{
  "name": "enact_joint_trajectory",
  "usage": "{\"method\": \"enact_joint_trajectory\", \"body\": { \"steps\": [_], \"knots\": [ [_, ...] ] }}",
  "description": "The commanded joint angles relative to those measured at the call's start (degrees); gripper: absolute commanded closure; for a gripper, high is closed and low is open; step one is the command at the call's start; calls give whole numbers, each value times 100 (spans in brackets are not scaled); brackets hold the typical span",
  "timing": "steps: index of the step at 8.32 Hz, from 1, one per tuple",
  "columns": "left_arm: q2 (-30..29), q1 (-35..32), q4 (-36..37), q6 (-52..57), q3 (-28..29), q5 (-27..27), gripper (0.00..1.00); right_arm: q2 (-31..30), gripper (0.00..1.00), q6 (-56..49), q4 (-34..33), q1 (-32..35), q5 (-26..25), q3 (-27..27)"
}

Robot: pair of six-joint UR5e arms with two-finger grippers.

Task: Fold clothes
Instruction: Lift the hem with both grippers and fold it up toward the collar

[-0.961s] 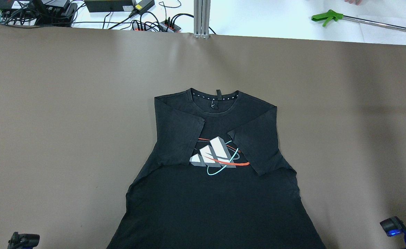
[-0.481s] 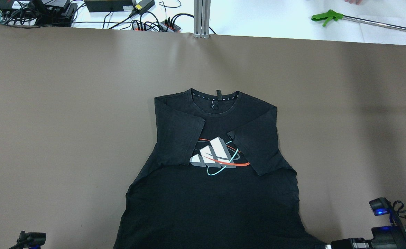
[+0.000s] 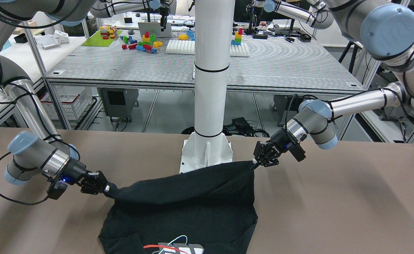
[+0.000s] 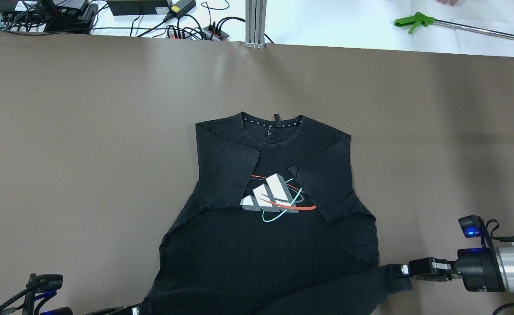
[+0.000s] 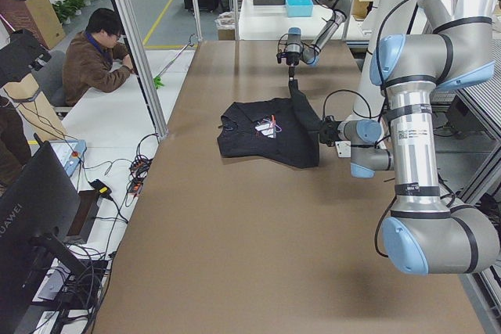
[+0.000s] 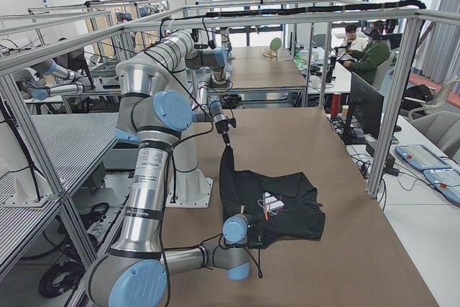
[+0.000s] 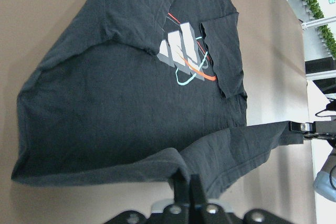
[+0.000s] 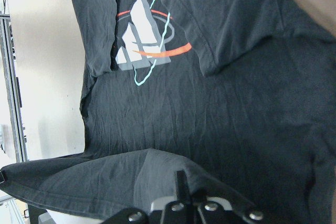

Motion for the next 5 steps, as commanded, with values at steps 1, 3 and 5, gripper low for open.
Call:
{"method": "enact_joint_trajectory", "body": {
  "steps": [1, 3, 5],
  "knots": [
    [-966, -1011, 362, -67, 865, -456, 100, 569, 100, -422, -85, 439, -73, -533],
    [-1329, -1766, 362, -181, 1394, -1148, 100, 578, 100, -634, -164, 790, -73, -542],
    [-1339, -2391, 371, -129, 1554, -1737, 100, 587, 100, -740, -182, 1073, -125, -550]
  ]
}}
